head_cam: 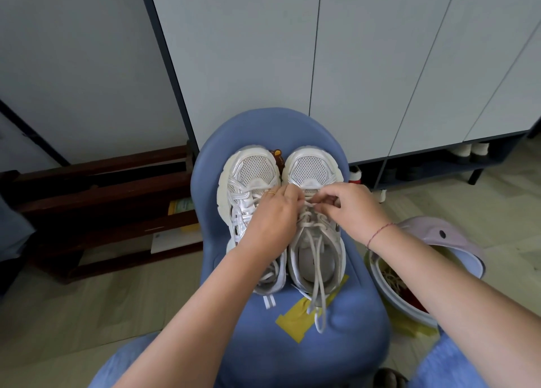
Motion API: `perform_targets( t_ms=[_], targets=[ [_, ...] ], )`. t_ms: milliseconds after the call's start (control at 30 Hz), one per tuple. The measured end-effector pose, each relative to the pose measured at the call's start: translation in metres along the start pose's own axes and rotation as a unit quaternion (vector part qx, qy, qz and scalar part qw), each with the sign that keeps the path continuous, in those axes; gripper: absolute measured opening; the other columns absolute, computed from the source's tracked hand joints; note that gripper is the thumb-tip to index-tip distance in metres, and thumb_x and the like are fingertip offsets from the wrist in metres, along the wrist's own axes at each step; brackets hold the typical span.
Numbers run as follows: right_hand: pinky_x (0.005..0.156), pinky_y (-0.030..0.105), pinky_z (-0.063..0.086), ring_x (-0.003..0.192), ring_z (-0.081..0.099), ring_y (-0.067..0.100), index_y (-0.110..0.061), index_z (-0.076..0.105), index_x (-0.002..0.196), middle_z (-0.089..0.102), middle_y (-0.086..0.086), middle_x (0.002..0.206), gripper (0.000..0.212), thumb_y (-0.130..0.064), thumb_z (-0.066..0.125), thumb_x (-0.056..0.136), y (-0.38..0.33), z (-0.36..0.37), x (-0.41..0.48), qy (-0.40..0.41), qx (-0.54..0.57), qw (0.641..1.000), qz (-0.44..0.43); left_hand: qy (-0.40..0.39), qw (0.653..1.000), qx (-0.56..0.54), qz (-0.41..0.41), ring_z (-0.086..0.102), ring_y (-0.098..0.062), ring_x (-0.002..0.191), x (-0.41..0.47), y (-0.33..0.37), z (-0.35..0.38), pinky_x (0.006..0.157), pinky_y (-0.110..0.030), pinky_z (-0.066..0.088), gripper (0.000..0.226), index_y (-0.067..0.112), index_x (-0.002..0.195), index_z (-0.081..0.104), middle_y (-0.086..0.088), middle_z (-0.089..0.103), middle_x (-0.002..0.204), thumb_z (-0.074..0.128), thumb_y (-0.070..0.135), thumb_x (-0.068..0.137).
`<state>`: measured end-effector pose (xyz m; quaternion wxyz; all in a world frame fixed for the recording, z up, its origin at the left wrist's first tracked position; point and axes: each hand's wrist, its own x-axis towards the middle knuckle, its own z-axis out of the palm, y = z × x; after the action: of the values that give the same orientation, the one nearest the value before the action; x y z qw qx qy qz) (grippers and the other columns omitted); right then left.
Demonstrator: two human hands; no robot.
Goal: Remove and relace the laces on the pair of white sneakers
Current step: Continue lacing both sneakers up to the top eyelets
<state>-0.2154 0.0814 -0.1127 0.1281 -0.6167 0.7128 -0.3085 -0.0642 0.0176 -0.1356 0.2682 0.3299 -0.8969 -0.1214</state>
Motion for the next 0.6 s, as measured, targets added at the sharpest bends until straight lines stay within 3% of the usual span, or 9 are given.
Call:
perform_targets(
  t_ms=[100, 233, 333, 467, 600],
  targets=[
    [0.065, 0.022, 0.040, 0.072, 0.054, 0.009, -0.015, 0.071, 0.091, 0.060, -0.007, 0.080, 0.007, -0.016, 0.065, 0.087, -0.001, 0.004, 0.000, 0.029, -0.034, 0.999, -0.011, -0.009, 1.000, 0.018, 0.002, 0.056, -0.032, 0.088, -0.002, 0.000, -0.002, 0.074, -0.028, 0.026, 0.015, 0.001, 0.100, 0.059, -0.015, 0.063, 0.099, 0.046, 0.008, 0.100],
    [0.069, 0.024, 0.047, 0.073, 0.058, 0.009, -0.015, 0.067, 0.083, 0.064, -0.007, 0.083, 0.004, -0.014, 0.066, 0.087, 0.006, 0.002, -0.005, 0.065, 0.005, 0.998, 0.011, 0.023, 0.998, 0.059, 0.003, 0.058, -0.032, 0.080, -0.006, -0.008, 0.002, 0.071, -0.037, 0.045, 0.030, 0.006, 0.085, 0.064, -0.011, 0.061, 0.087, 0.038, 0.019, 0.092],
    [0.060, 0.010, 0.040, 0.069, 0.054, -0.001, -0.016, 0.065, 0.083, 0.059, -0.015, 0.075, 0.008, -0.014, 0.062, 0.089, 0.010, -0.001, -0.008, 0.050, 0.024, 0.997, 0.049, 0.041, 0.997, 0.064, -0.004, 0.058, -0.035, 0.081, -0.009, -0.009, 0.002, 0.072, -0.044, 0.050, 0.032, 0.008, 0.081, 0.065, -0.012, 0.060, 0.089, 0.037, 0.021, 0.090],
    [0.057, 0.005, 0.036, 0.069, 0.055, 0.002, -0.016, 0.065, 0.083, 0.059, -0.016, 0.076, 0.008, -0.014, 0.062, 0.090, 0.012, -0.002, -0.008, 0.042, 0.041, 0.995, 0.074, 0.045, 0.997, 0.047, -0.029, 0.056, -0.034, 0.085, -0.010, -0.008, 0.001, 0.076, -0.046, 0.049, 0.034, 0.009, 0.081, 0.065, -0.011, 0.060, 0.092, 0.037, 0.026, 0.090],
    [0.059, 0.011, 0.040, 0.068, 0.057, 0.008, -0.019, 0.061, 0.078, 0.063, -0.007, 0.075, 0.012, -0.021, 0.072, 0.082, 0.008, 0.000, -0.011, 0.052, 0.102, 0.990, 0.078, 0.038, 0.998, -0.012, -0.046, 0.048, -0.023, 0.097, -0.010, 0.002, -0.004, 0.090, -0.038, 0.034, 0.015, 0.012, 0.097, 0.065, 0.000, 0.058, 0.099, 0.065, 0.026, 0.090]
  ],
)
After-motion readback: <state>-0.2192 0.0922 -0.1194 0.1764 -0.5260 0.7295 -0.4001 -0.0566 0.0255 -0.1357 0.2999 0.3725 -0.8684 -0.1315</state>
